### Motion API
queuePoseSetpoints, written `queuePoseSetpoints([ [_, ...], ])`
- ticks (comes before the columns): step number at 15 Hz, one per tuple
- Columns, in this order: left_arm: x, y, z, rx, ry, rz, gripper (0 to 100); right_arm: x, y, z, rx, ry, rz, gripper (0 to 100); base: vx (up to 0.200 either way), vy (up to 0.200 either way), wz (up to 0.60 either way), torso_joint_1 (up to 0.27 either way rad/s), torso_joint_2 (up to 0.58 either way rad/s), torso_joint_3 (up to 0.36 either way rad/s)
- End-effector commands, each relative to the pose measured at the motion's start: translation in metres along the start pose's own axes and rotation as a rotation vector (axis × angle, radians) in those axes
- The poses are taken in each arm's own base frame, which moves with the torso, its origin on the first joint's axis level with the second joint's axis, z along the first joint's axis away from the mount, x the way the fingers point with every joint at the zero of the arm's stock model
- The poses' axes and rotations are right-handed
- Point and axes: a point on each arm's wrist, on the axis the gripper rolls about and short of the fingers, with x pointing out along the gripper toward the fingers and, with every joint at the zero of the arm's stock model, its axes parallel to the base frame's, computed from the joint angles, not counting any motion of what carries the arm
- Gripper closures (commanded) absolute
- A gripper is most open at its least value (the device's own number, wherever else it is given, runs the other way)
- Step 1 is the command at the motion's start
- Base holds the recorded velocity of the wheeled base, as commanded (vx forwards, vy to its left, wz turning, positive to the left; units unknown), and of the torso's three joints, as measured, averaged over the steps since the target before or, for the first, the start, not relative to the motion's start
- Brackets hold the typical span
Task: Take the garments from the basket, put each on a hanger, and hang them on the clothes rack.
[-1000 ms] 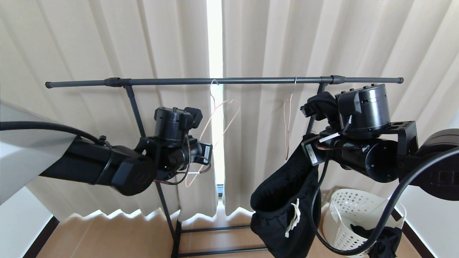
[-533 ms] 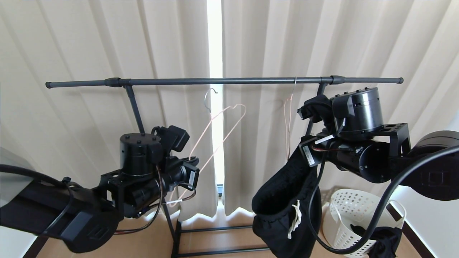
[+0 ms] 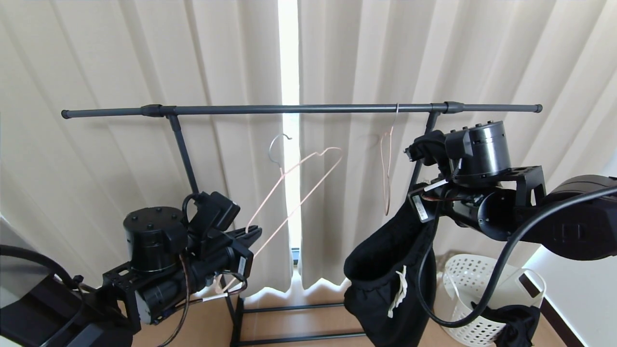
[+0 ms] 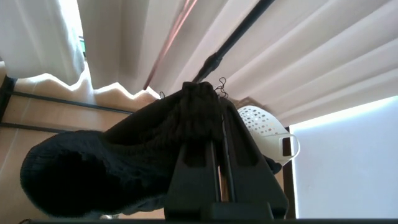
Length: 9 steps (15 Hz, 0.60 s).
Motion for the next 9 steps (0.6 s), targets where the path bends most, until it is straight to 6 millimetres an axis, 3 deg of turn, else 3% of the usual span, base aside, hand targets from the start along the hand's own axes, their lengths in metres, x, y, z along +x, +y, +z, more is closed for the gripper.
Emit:
queuePoseSetpoints([
  [1, 0.000, -0.002, -0.018, 0.017, 0.048, -0.007, 100, 0.002, 0.000, -0.001, -0.003, 0.005, -0.003, 100, 0.000, 0.000, 0.00, 0.000, 0.00, 0.000],
  [9, -0.023, -0.009, -0.012, 0.033, -0.017, -0.104, 100, 0.023, -0.015, 0.000, 0.005, -0.019, -0.072, 100, 0.000, 0.000, 0.00, 0.000, 0.00, 0.000],
])
